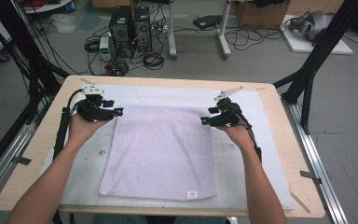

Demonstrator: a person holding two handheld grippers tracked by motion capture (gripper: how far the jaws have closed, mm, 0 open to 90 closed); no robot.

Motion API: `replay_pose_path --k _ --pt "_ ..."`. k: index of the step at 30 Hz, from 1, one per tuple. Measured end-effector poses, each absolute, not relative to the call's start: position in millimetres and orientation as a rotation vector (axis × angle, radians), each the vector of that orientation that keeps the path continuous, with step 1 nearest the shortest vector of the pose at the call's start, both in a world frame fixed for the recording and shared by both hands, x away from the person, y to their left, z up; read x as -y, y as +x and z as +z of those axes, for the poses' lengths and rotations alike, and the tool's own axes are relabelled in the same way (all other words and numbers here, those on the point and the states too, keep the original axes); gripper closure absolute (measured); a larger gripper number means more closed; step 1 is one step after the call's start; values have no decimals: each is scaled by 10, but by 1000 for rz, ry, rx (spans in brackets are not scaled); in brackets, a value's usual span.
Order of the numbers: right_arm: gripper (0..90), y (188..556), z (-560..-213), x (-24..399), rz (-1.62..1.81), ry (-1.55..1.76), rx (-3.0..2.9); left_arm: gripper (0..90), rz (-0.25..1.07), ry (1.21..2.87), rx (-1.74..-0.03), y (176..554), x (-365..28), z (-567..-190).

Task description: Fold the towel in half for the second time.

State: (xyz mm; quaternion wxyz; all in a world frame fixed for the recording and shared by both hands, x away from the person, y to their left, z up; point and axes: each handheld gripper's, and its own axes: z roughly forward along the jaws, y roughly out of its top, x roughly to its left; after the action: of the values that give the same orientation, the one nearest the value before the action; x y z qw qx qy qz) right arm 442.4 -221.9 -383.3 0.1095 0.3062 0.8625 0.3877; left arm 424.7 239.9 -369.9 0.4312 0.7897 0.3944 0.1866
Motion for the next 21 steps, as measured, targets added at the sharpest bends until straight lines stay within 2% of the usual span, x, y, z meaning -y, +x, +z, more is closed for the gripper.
replay_pose_path --k 9,14,18,21 --pt "397 4652 -4104 2297 1071 1037 -2480 467 440 1952 -1182 4544 -2467 -4069" --pt "415 4713 -4262 2243 982 1080 -2500 469 456 1966 -1223 4603 -2450 -4169" --pt "418 4740 -4311 2215 964 1094 -2485 494 416 1992 -1239 4639 -2418 -4254" --pt "427 4762 -4370 2222 953 1134 -2496 480 387 2049 -1247 4660 -2360 -4358"
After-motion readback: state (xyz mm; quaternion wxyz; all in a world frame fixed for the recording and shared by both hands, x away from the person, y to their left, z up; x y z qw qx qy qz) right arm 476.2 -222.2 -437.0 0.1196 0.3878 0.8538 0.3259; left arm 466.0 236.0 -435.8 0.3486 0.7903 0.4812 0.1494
